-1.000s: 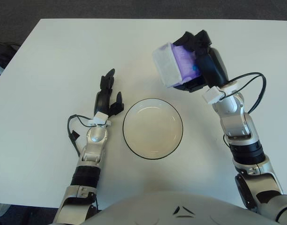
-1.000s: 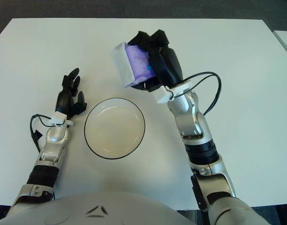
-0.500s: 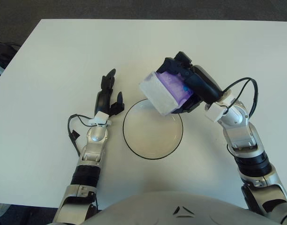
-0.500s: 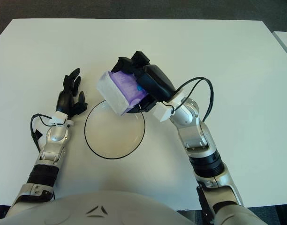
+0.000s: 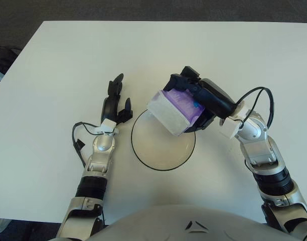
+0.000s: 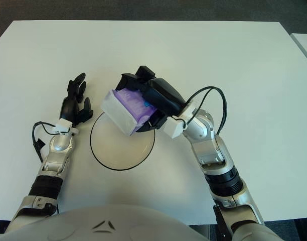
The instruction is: Put the tissue paper into the plate.
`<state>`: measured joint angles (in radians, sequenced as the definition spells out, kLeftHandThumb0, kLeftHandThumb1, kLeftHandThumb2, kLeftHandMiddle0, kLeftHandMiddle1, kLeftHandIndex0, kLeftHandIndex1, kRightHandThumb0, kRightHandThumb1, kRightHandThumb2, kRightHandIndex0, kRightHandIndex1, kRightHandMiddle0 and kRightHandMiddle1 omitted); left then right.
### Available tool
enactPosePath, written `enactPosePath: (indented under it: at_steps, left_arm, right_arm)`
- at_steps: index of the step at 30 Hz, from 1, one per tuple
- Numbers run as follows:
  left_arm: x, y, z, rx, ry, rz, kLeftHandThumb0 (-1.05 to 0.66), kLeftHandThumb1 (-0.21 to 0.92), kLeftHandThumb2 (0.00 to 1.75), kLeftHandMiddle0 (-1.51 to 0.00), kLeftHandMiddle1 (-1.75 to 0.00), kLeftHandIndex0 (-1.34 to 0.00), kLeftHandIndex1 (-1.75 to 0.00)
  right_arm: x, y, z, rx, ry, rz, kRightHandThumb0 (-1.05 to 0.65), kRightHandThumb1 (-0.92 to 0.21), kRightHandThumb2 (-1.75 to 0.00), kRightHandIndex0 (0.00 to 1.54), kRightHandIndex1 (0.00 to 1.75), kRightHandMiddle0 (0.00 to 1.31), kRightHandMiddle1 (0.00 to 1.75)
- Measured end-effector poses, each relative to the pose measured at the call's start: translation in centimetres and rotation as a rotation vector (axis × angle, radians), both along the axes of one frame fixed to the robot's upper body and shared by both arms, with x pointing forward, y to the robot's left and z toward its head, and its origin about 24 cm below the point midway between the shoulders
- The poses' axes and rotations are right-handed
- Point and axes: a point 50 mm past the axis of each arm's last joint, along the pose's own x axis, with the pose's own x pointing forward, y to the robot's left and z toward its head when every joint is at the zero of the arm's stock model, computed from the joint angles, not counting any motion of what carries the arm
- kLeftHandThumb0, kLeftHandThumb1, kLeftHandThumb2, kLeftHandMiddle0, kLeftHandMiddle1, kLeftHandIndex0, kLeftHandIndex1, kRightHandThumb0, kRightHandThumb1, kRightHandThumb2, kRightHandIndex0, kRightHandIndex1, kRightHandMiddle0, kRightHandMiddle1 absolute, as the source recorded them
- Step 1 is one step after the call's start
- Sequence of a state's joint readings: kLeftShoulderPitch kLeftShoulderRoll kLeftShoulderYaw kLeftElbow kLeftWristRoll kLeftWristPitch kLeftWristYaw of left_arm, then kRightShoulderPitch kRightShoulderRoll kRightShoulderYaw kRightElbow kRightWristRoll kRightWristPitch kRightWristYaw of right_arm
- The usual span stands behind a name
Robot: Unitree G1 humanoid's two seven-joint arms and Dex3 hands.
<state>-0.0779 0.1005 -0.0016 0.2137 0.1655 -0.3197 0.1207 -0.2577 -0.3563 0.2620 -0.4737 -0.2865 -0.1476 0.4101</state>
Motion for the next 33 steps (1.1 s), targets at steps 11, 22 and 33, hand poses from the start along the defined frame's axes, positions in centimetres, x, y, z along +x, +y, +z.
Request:
enactPosePath:
  at_steps: [11, 22, 33]
  left_arm:
    - [0.4, 0.0, -0.1, -0.012, 0.002, -0.001, -0.72, 0.92, 0.88, -0.27, -0.02, 0.0, -0.63]
    - [0.7, 0.2, -0.1, 0.012, -0.008, -0.011, -0.76, 0.92, 0.91, -0.28, -0.02, 0.0, -0.56]
    - [1.2, 0.1, 0.0, 0.023, -0.014, -0.009, -0.74, 0.92, 0.88, -0.28, -0.03, 0.0, -0.59]
  right_arm:
    - [-0.7, 0.6, -0.2, -0.048, -0.004, 0.111, 0.51, -0.19, -1.46, 0.71, 1.75, 0.91, 1.75]
    - [-1.3, 1.1, -0.5, -0.099, -0.021, 0.165, 0.51, -0.21, -1.45, 0.69, 1.75, 0.87, 1.75]
    - [-2.3, 1.6, -0.8, -0.138, -0.055, 0.232, 0.51, -0.21, -1.44, 0.69, 1.75, 0.86, 1.75]
